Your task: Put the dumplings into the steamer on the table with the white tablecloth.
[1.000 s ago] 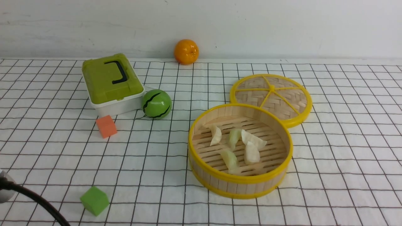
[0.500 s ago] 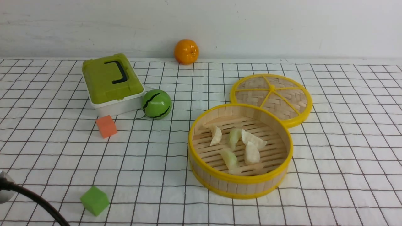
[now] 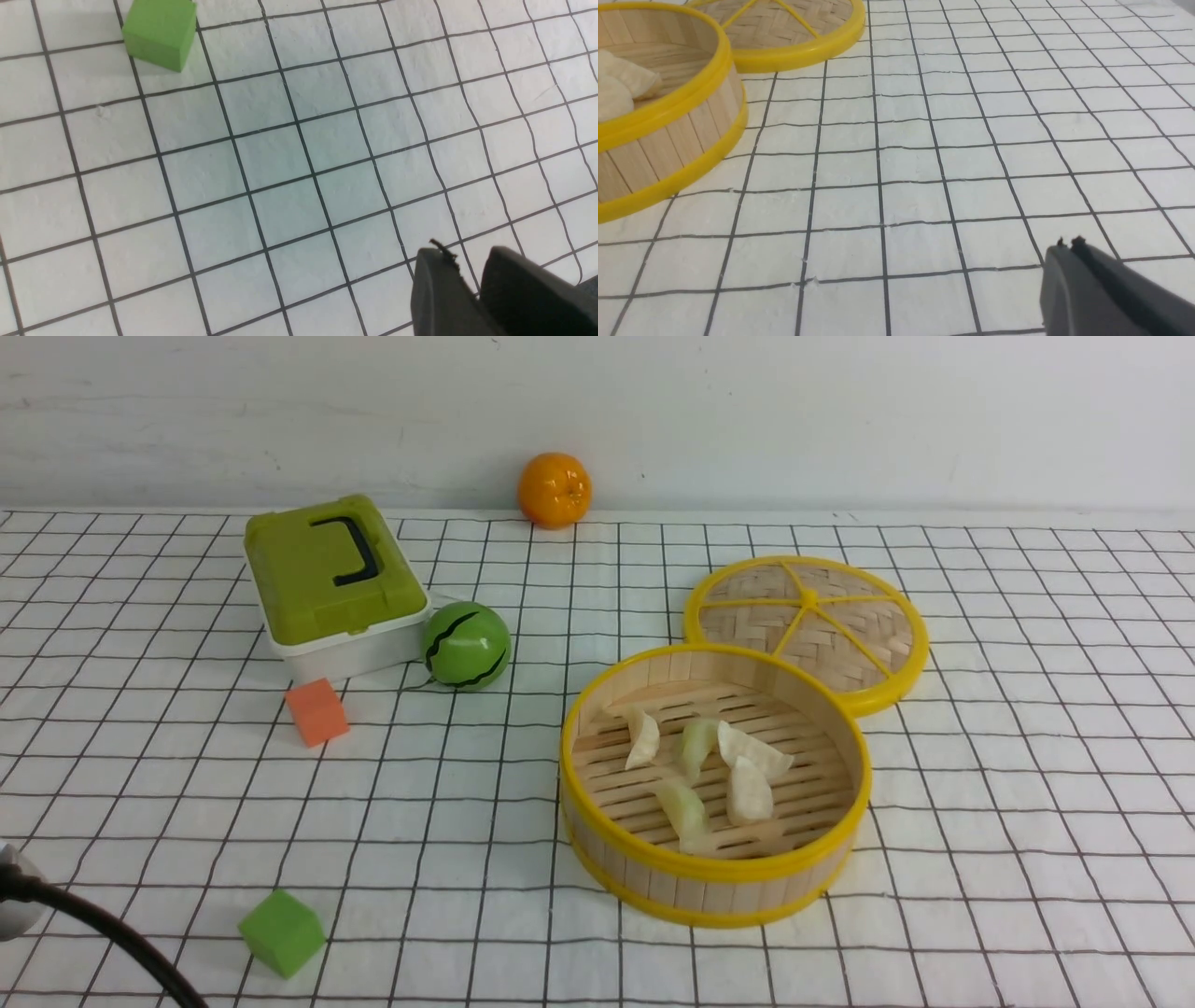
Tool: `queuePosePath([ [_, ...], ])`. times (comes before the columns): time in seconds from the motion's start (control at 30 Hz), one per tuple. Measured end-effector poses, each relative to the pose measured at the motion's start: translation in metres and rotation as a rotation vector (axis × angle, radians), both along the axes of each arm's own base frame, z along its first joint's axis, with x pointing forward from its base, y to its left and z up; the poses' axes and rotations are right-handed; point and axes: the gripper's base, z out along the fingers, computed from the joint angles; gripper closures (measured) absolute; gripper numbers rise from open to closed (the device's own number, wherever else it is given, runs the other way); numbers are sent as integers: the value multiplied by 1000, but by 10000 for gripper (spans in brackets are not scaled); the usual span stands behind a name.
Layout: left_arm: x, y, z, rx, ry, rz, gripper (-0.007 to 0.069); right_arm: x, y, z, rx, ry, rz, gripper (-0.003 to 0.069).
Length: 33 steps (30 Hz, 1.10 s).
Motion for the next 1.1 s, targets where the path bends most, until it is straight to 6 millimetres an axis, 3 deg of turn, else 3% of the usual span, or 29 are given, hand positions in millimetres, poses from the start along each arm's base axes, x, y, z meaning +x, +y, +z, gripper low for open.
queuePosePath([
  [0.83, 0, 0, 0, -2, -2, 0, 459, 0, 0, 0, 0, 0, -2, 663],
  [1.1, -13, 11, 10, -64, -93, 1, 452, 0, 0, 0, 0, 1, -2, 656],
])
